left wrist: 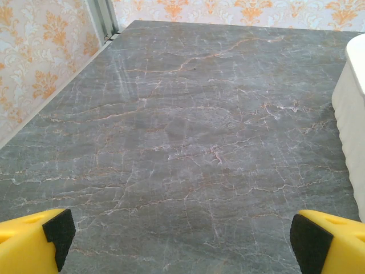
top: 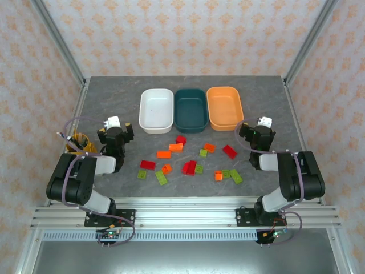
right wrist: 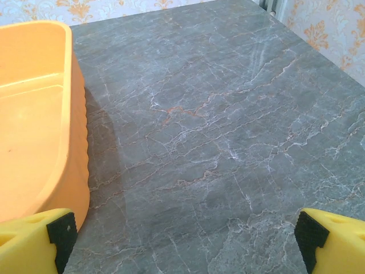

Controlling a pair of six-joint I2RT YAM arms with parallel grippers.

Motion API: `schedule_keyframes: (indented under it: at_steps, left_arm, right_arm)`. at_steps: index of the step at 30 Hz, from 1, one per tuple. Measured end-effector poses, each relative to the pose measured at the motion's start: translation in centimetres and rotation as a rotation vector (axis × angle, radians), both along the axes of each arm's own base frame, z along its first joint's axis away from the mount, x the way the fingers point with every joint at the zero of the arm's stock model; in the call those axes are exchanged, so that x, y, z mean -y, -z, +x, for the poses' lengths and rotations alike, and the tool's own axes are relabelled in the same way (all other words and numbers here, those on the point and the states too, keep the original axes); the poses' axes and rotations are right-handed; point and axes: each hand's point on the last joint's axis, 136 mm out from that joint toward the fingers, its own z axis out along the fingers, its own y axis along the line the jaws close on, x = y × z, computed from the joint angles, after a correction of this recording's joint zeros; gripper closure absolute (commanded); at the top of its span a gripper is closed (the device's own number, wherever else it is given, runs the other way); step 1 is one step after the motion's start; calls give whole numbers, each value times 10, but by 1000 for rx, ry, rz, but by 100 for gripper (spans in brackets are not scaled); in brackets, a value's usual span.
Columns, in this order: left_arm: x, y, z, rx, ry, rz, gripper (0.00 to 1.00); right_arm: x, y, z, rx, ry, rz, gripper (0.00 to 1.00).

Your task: Sort the legos into containers by color

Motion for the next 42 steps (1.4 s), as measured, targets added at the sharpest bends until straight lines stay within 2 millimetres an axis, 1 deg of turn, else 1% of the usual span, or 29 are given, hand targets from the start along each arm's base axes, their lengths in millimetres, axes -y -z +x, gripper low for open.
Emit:
schedule_keyframes:
  at_steps: [26, 28, 29, 30, 31, 32, 33, 34, 35, 36, 37, 38, 39, 40, 41, 42]
  left_arm:
    - [0, 0, 0, -1, 0, 0, 0]
    - [0, 2, -1, -33, 3, 7, 0]
    - [1, 0, 0, -49, 4, 13, 0]
    - [4, -7, 2, -60, 8, 28, 0]
    - [9, -20, 5, -52, 17, 40, 0]
    - [16, -35, 8, -26, 29, 47, 0]
    - [24, -57, 9, 12, 40, 52, 0]
    - [33, -80, 10, 55, 48, 56, 0]
    - [42, -107, 9, 106, 56, 58, 0]
    - [50, -129, 8, 147, 64, 56, 0]
    - [59, -154, 7, 195, 73, 48, 0]
    - [67, -180, 5, 244, 82, 28, 0]
    - [70, -198, 4, 270, 76, -6, 0]
    - [69, -214, 2, 285, 40, -73, 0]
    - [65, -227, 1, 279, -10, -164, 0]
    - [60, -238, 0, 269, -57, -237, 0]
  right_arm:
    - [0, 0, 0, 1, -1, 0, 0]
    - [0, 1, 0, -7, -2, 1, 1]
    - [-1, 2, -1, -31, -6, 0, 1]
    - [-1, 0, 0, -64, -3, 0, 1]
    - [0, -9, 3, -85, 4, 4, 1]
    - [0, -24, 9, -85, 13, 13, 1]
    - [0, -47, 15, -66, 21, 26, 1]
    - [0, -79, 21, -27, 31, 36, 1]
    - [-1, -114, 24, 25, 40, 48, 1]
    - [-3, -146, 24, 80, 47, 65, 1]
    - [-5, -186, 20, 149, 58, 99, 0]
    - [-6, -221, 14, 207, 77, 147, 0]
    - [-4, -251, 5, 250, 113, 204, 0]
    - [2, -272, -4, 281, 166, 269, 0]
    - [9, -288, -14, 302, 222, 327, 2]
    - [14, -294, -20, 303, 250, 359, 7]
